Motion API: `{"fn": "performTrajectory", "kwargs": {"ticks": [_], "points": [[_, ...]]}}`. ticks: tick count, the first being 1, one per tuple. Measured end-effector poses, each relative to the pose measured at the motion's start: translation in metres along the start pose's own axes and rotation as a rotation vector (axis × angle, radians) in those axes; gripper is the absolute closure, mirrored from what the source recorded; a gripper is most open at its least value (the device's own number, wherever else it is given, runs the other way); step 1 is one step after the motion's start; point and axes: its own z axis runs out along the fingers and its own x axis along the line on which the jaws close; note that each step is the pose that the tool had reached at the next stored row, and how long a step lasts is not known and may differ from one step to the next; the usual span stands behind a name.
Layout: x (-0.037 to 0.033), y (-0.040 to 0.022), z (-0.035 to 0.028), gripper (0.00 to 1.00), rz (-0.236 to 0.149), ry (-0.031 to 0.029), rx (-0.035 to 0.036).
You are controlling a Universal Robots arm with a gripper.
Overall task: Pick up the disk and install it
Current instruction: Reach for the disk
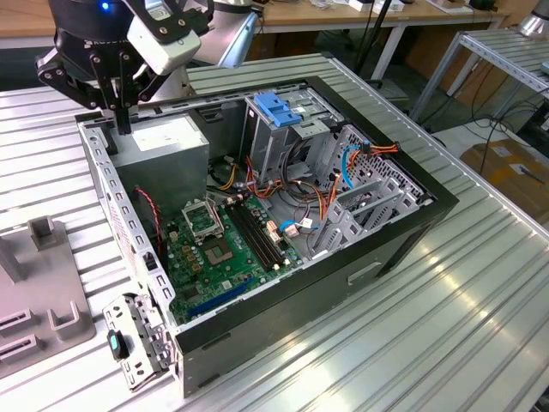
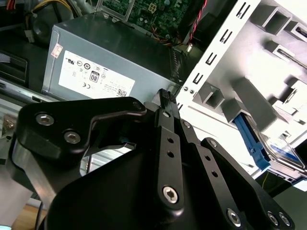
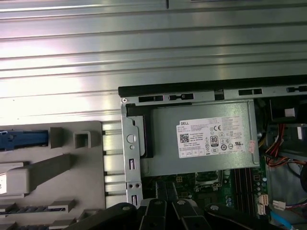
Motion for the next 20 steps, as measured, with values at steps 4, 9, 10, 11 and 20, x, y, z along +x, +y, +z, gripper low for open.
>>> {"fn": "performTrajectory", "kwargs": {"ticks": [4,9,10,11,20], "points": [[0.0008,-0.0001,0.0,0.89,0.0,0.0,0.0],[0.0025,-0.0002,-0.0001,0.89,0.0,0.0,0.0],[0.003,-0.0002,-0.0001,0.89,0.0,0.0,0.0],[0.0038,-0.0003,-0.0001,0.89,0.0,0.0,0.0],[0.0177,-0.0013,-0.0005,0.89,0.0,0.0,0.0]]}}
